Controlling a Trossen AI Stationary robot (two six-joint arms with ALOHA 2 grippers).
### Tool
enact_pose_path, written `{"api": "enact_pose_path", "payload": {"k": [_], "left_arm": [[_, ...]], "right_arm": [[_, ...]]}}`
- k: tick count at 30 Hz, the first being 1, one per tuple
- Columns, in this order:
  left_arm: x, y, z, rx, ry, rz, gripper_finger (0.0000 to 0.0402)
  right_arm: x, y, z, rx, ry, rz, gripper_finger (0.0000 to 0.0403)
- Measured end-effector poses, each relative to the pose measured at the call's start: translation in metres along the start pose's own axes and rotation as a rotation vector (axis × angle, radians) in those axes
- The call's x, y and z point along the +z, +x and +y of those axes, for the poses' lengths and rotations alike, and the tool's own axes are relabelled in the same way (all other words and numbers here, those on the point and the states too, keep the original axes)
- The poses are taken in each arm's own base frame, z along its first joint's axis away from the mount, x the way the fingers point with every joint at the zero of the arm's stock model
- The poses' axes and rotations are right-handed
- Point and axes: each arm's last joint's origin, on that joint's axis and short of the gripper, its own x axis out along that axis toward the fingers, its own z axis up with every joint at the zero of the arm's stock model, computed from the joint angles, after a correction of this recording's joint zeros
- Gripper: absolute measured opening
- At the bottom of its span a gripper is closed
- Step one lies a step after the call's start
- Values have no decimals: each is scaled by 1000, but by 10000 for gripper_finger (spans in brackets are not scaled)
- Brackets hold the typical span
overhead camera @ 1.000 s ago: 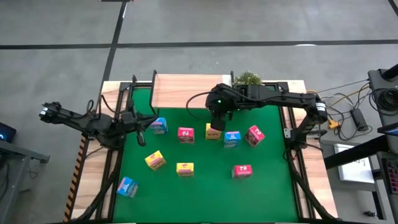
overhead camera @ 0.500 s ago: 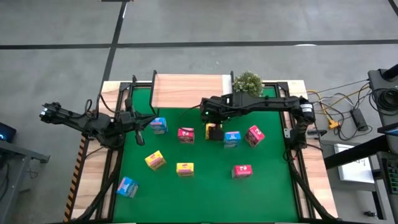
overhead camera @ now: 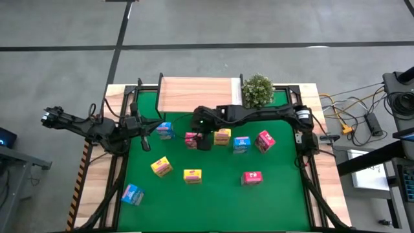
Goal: Stack cereal on shelf
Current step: Put the top left red cereal box on the shelf
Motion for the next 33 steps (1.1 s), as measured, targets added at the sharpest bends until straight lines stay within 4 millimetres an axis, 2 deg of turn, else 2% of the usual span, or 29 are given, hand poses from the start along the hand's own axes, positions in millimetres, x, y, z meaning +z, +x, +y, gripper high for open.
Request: {"api": "enact_pose_path", "payload": {"k": [5, 10, 14, 26, 30, 33], "left_arm": [[0, 0, 0, 0, 11, 0, 0], [0, 0, 0, 0, 12, 1, 0], [-1, 0, 0, -1, 16, 6, 0], [-2, 0, 0, -3, 17, 17, 0], [-2, 0, 0, -3, 17, 17, 0], [-2, 0, 0, -3, 17, 17, 0]], "right_arm": [[-8, 20, 2, 13, 13, 51, 282], [-11, 27, 1, 13, 17, 69, 279], [-14, 32, 1, 15, 17, 82, 260], [-14, 33, 2, 53, 15, 80, 164], [-14, 32, 3, 59, 17, 79, 151], [-11, 24, 2, 59, 15, 64, 153]]}}
